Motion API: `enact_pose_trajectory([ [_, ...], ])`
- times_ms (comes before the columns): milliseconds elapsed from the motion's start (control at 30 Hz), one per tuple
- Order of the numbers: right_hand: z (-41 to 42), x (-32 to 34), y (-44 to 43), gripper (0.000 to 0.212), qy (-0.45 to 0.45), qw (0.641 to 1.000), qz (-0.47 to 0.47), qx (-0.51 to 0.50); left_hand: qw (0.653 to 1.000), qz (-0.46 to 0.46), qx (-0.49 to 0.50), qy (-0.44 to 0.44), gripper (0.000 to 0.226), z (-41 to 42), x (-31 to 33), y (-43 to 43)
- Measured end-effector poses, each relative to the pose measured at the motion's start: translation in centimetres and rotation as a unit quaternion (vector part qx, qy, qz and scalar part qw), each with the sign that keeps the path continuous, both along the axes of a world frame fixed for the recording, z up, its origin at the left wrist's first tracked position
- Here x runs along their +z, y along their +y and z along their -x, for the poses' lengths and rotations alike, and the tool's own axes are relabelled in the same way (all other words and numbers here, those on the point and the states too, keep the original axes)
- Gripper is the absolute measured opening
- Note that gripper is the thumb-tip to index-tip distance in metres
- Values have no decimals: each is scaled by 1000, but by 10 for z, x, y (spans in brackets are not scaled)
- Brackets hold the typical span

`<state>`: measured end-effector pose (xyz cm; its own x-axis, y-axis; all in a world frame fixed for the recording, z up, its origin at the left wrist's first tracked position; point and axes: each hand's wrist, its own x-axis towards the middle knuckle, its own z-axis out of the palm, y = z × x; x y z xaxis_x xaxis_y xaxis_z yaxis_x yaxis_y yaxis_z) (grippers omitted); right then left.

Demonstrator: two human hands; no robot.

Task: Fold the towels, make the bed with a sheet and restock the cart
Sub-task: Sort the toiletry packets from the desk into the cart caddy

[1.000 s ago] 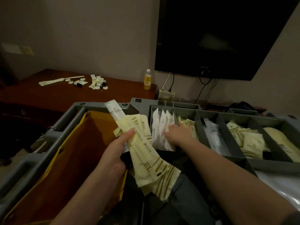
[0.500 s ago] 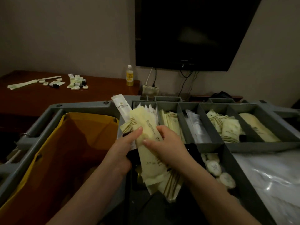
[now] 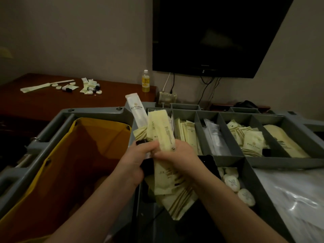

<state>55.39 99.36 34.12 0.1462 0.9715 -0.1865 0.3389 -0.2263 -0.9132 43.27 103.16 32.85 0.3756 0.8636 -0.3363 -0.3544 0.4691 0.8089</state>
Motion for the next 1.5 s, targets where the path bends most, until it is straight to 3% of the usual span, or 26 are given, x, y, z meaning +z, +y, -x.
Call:
enact_pose_trajectory([
  [67, -7, -5, 2, 36, 180, 982, 37, -38, 1000, -2, 4, -26, 37, 2, 2, 1],
  [133, -13, -9, 7, 40, 349, 932, 80, -62, 999, 6, 10, -32, 28, 3, 4, 3],
  [200, -15, -10, 11, 47, 432, 893, 106, -68, 1000, 15, 18, -20, 21, 3, 5, 5],
  [367, -25, -10, 17, 31, 407, 905, 99, -72, 999, 23, 46, 3, 26, 1, -2, 9],
  [667, -53, -12, 48, 12, 365, 906, 56, -205, 993, 95, 60, -37, 25, 0, -4, 15],
  [767, -69, -9, 61, 17, 319, 914, 55, -245, 991, 109, 69, -19, 34, 1, -6, 15],
  [900, -88, -14, 75, 32, 185, 946, 43, -263, 992, 107, 73, -1, 29, 2, -11, 13],
  [1033, -99, -19, 87, 42, -1, 973, 49, -225, 991, 104, 80, -2, 23, 7, -12, 15],
  [1133, -102, -20, 93, 47, -171, 966, 71, -182, 992, 98, 81, -12, 24, 11, -12, 18],
  [1300, -100, -24, 98, 74, -230, 961, 71, -136, 992, 94, 82, -18, 33, 14, -16, 19],
  [1400, -97, -24, 96, 59, -347, 932, 58, -92, 992, 93, 90, -14, 34, 17, -18, 20],
  [1500, -86, -20, 80, 38, -359, 930, 21, -75, 991, 93, 97, -9, 35, 20, -21, 23],
])
